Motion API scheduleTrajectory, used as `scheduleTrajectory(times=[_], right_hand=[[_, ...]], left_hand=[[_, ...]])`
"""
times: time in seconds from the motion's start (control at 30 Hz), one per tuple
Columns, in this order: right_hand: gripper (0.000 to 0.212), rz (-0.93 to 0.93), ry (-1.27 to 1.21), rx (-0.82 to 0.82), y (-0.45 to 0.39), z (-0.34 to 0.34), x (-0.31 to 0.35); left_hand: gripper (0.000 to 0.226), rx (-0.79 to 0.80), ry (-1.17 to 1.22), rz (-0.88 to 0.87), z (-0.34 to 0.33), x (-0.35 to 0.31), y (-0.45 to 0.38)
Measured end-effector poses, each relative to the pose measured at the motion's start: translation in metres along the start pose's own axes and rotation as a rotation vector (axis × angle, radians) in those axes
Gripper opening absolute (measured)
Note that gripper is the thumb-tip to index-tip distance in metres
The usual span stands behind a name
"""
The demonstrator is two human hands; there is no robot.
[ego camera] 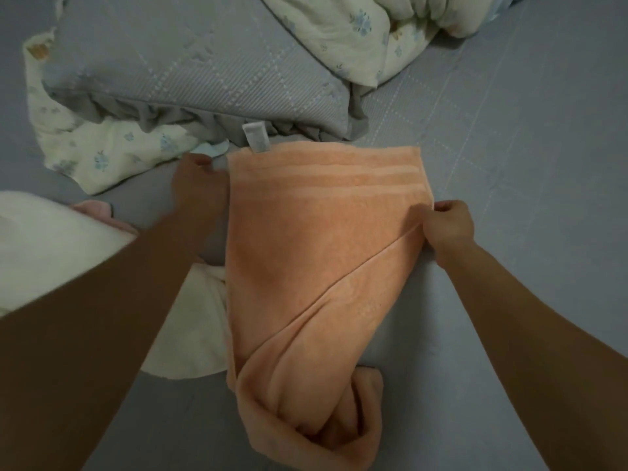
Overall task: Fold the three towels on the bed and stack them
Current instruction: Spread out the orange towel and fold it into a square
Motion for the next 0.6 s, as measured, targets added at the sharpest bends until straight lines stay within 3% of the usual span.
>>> scheduleTrajectory(times=[0.1, 0.17, 0.23, 0.3, 0.4, 0.47, 0.6], right_hand=[[0.062, 0.027, -0.003, -0.031, 0.041, -0.003, -0.027], [0.067, 0.073, 0.014, -0.013, 0.082, -0.005, -0.048], [0.061, 0.204, 0.121, -0.006, 0.128, -0.006, -0.06], [0.043, 0.478, 0.307, 0.064, 0.183, -0.02, -0.056], [0.019, 0.721, 0.489, 0.395, 0.26, -0.065, -0.069], [0.033, 0.748, 0.592, 0.531, 0.294, -0.083, -0.087], [0.056, 0.773, 0.506, 0.511, 0.315, -0.071, -0.096]], left_hand=[[0.038, -0.082, -0.107, -0.263, -0.003, 0.002, 0.071], [0.032, -0.088, -0.113, -0.315, 0.0, 0.026, 0.132], [0.027, -0.084, -0.093, -0.146, 0.01, 0.078, 0.185], [0.025, -0.028, -0.026, 0.132, 0.015, 0.136, 0.233], [0.027, 0.097, -0.003, 0.399, 0.013, 0.187, 0.289], [0.025, 0.153, 0.009, 0.429, 0.012, 0.192, 0.311], [0.031, 0.2, 0.012, 0.392, 0.015, 0.173, 0.328]])
Point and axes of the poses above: each hand's wrist, its own y-axis away from the middle knuckle, its own z-axis out of the back of the hand, x = y × z, the point moved 10 cm from there along -y, towards the middle knuckle, and after that the axes turned 1 degree about y, right-handed, at the moved point
